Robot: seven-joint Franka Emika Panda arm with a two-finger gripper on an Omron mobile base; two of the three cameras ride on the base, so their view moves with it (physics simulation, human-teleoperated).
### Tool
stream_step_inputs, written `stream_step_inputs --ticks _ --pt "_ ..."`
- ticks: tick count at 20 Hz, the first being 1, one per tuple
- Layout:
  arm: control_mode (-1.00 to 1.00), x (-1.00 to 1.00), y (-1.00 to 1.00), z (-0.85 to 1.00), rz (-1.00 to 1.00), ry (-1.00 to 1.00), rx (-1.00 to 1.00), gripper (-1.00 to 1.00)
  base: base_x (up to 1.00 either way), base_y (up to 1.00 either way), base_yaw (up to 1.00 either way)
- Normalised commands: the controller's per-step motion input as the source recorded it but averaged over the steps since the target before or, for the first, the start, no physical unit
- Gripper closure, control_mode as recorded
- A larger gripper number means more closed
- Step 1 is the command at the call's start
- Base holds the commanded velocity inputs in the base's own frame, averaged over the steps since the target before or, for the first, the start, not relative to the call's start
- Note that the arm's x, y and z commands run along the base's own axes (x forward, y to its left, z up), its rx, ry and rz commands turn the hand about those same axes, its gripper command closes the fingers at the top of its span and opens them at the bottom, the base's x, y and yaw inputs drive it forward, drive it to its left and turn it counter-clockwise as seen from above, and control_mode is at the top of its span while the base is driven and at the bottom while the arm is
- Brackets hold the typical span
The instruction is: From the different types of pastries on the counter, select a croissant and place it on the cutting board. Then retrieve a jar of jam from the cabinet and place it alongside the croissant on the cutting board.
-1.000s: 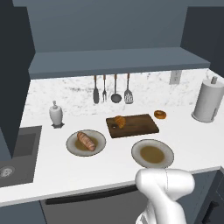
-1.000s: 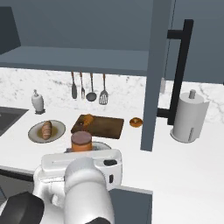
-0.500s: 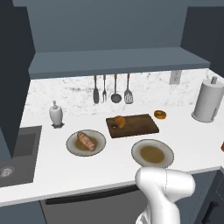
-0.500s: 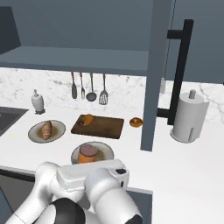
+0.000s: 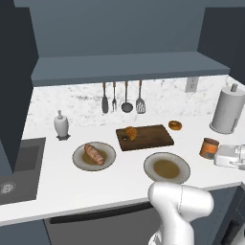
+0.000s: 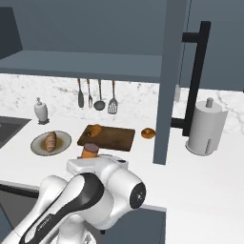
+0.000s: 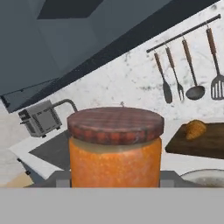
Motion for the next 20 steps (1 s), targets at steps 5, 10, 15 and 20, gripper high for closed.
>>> stream_step_inputs --ticks 5,10,15,20 --pt "-1.0 1.0 0.02 -0.26 0.14 -0.01 0.18 1.0 0.0 0.0 0.0" --pt "-1.0 0.59 -0.03 0.14 0.02 -0.06 0.17 1.0 0.0 0.0 0.0" --pt "-1.0 0.1 0.0 0.03 0.01 0.0 0.0 1.0 0.0 0.0 0.0" --pt "-1.0 0.17 0.0 0.23 0.06 -0.03 -0.12 1.0 0.0 0.0 0.0"
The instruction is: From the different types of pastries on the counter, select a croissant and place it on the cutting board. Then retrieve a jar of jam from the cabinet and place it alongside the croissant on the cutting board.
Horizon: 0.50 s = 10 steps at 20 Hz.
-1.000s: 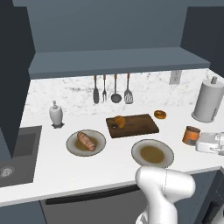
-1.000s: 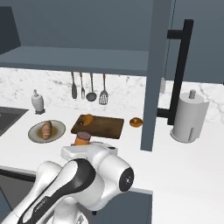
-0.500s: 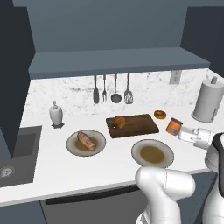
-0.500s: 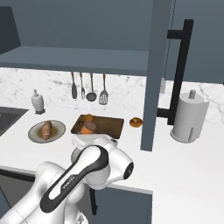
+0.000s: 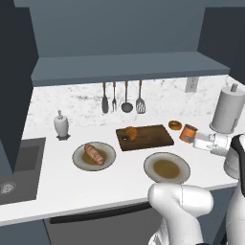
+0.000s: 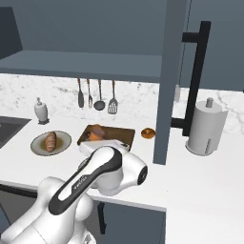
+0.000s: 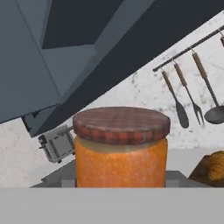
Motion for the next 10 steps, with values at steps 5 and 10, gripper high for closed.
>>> stream_step_inputs --ticks 5,10 --pt "-1.0 0.07 0.01 0.01 0.07 -0.11 -0.19 1.0 0.0 0.0 0.0" --pt "-1.0 0.09 0.0 0.0 0.04 -0.06 -0.06 1.0 0.0 0.0 0.0"
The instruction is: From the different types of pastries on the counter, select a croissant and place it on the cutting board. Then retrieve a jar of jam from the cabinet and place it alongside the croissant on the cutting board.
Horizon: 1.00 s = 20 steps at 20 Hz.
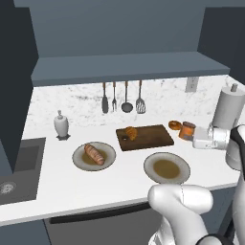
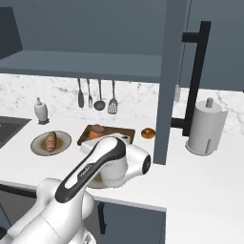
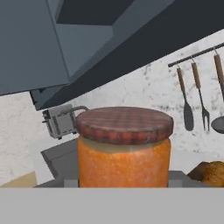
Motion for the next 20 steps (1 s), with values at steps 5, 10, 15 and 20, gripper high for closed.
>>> stream_step_inputs --ticks 5,10,15,20 --pt "-1.0 0.73 0.19 -0.09 0.0 0.02 0.05 1.0 0.0 0.0 0.0" --pt "-1.0 0.6 0.1 -0.08 0.0 0.04 0.0 1.0 0.0 0.0 0.0" --pt "-1.0 0.38 -0.04 -0.59 0.0 0.0 -0.15 1.0 0.0 0.0 0.0" --pt "-1.0 0.23 -0.01 -0.42 0.0 0.0 -0.1 1.0 0.0 0.0 0.0"
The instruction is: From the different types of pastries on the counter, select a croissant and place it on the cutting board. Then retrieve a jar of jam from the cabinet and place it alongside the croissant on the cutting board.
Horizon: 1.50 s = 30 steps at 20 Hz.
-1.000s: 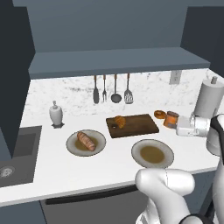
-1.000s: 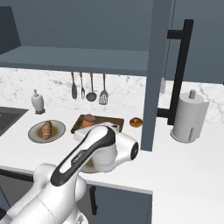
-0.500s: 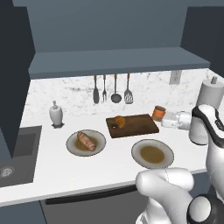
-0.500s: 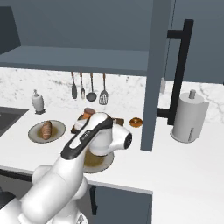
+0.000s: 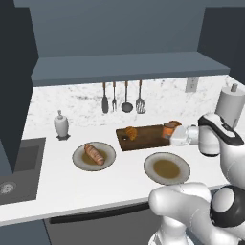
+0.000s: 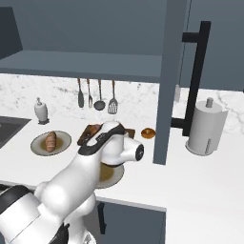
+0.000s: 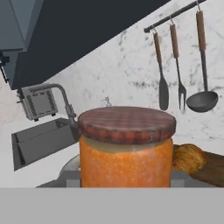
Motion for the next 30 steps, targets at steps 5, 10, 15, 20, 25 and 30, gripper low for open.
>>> stream_step_inputs --ticks 5,10,15,20,25,30 --pt "-1.0 0.22 0.0 -0.02 0.01 0.0 0.0 1.0 0.0 0.0 0.0" --pt "-1.0 0.56 -0.1 -0.21 0.02 0.0 0.0 1.0 0.0 0.0 0.0" --pt "-1.0 0.51 -0.13 -0.38 0.01 -0.05 0.0 1.0 0.0 0.0 0.0" --pt "-1.0 0.5 -0.22 -0.36 0.03 -0.08 0.0 1.0 0.0 0.0 0.0" --pt "-1.0 0.55 -0.17 -0.15 0.01 -0.04 0.0 1.0 0.0 0.0 0.0" --pt "-1.0 0.54 -0.19 -0.23 0.01 -0.05 0.0 1.0 0.0 0.0 0.0"
